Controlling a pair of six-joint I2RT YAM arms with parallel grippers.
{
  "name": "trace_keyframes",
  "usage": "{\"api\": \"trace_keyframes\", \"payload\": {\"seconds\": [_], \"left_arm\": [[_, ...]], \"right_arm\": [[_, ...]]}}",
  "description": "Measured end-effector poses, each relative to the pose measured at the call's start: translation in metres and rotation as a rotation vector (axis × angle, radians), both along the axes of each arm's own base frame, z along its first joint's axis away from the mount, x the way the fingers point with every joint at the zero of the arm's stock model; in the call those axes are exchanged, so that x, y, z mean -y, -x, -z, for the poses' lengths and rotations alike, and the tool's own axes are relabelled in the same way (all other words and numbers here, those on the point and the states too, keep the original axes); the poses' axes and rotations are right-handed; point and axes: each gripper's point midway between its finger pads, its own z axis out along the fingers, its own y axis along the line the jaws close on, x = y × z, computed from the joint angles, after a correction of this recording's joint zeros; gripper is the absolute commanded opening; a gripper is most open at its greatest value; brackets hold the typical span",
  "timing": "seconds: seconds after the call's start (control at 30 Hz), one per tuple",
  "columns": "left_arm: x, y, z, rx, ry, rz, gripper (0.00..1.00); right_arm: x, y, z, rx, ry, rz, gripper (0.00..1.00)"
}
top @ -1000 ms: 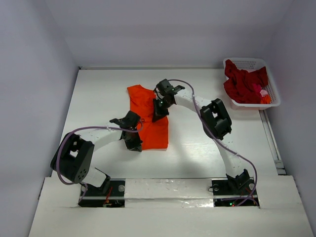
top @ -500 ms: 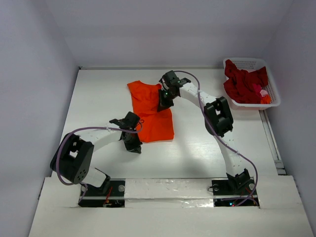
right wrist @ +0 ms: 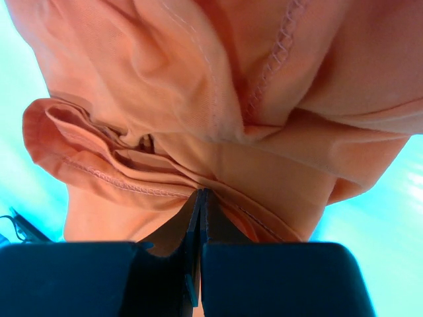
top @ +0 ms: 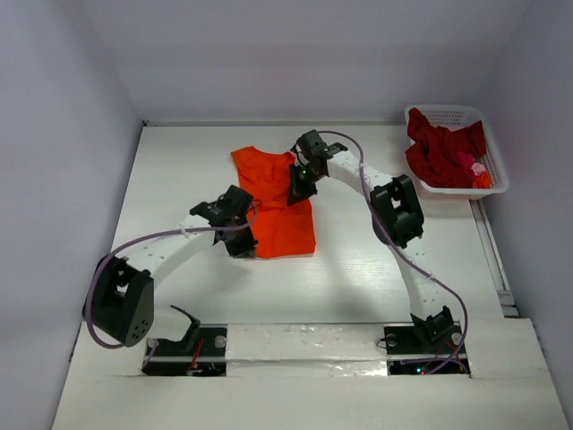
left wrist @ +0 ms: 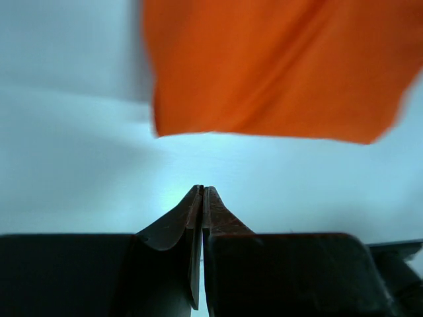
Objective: Fold and stack the t-shirts
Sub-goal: Fold the folded rectangular tshirt in 1/3 of the way
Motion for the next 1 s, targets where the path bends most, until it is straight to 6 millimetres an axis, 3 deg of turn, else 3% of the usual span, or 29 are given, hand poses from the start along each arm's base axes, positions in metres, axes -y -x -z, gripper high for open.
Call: {"api": "trace_keyframes", "payload": {"seconds": [0.13,0.23,0.3,0.43,0.67,0.87,1.0], "left_arm": [[0.02,-0.045,-0.049,0.18,0.073,-0.008,0.0],[0.031,-0.065,-0.063,0.248,0.109,-0.006,0.0],[0.035,-0.071,-0.056,0.247,0.107,-0.003,0.0],[0.04,-0.08,-0.024,0.202,0.08,0.0,0.0],[0.037,-0.075,0.018,0.141,0.043,0.006,0.0],[0.036,-0.071,0.032,0.122,0.036,0.004,0.0],[0.037,-0.072,0.033,0.125,0.042,0.001,0.0]], "right_arm": [[0.0,0.0,0.0,0.0,0.0,0.0,0.0],[0.0,0.0,0.0,-0.001,0.0,0.0,0.0],[0.0,0.0,0.0,0.0,-0.001,-0.001,0.0],[0.0,0.0,-0.001,0.0,0.0,0.0,0.0],[0.003,0.008,-0.009,-0.003,0.0,-0.003,0.0],[-0.005,0.015,-0.032,0.031,-0.024,-0.024,0.0],[-0.013,0.022,-0.033,0.029,-0.028,-0.045,0.0]]}}
